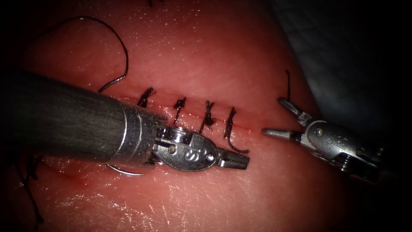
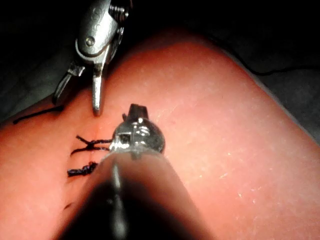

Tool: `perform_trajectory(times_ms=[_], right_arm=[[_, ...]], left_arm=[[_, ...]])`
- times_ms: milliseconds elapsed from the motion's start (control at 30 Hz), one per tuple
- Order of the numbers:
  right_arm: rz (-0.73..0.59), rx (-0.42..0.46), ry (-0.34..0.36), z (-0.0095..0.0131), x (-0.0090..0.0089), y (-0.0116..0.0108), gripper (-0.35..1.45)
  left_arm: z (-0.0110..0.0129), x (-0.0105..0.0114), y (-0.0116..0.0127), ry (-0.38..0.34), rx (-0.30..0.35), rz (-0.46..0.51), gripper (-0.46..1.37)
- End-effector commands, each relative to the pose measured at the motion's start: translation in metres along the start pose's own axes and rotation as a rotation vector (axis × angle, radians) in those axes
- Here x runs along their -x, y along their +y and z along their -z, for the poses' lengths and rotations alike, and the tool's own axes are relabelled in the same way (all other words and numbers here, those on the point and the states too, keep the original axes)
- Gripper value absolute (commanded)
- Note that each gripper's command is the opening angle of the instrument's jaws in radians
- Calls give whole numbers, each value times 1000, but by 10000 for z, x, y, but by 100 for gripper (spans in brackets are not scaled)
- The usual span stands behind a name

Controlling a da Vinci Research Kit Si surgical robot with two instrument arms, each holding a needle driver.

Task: Wound Closure
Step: Grab the short tail with the left gripper

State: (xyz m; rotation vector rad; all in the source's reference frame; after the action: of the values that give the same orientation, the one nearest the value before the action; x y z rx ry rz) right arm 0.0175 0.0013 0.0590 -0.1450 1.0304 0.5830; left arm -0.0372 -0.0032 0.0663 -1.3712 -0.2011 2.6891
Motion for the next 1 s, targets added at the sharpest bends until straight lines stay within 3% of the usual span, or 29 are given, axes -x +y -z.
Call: perform_trajectory(times_ms=[33, 367, 467, 500, 567, 700, 767, 800, 933, 1000], right_arm=[[2, -1, 0, 0, 0, 0, 95], [1, -1, 0, 0, 0, 0, 95], [7, -1, 0, 0, 0, 0, 96], [7, -1, 0, 0, 0, 0, 95], [7, -1, 0, 0, 0, 0, 96], [7, -1, 0, 0, 0, 0, 96], [7, -1, 0, 0, 0, 0, 96], [7, -1, 0, 0, 0, 0, 96], [7, -1, 0, 0, 0, 0, 96], [7, -1, 0, 0, 0, 0, 96]], left_arm=[[0, -1, 2, -2, 11, 7, -35], [11, -20, 1, -77, 3, 32, -35], [15, -27, -2, -142, -10, 49, 4], [16, -28, -3, -153, -26, 53, 5], [16, -30, -4, -177, -57, 42, -18], [11, -30, -5, -205, -84, 32, -27], [8, -29, -5, -221, -100, 45, -17], [6, -29, -5, -220, -94, 43, -1], [1, -25, -4, -221, -92, 43, -4], [0, -22, -4, -223, -94, 42, 3]])
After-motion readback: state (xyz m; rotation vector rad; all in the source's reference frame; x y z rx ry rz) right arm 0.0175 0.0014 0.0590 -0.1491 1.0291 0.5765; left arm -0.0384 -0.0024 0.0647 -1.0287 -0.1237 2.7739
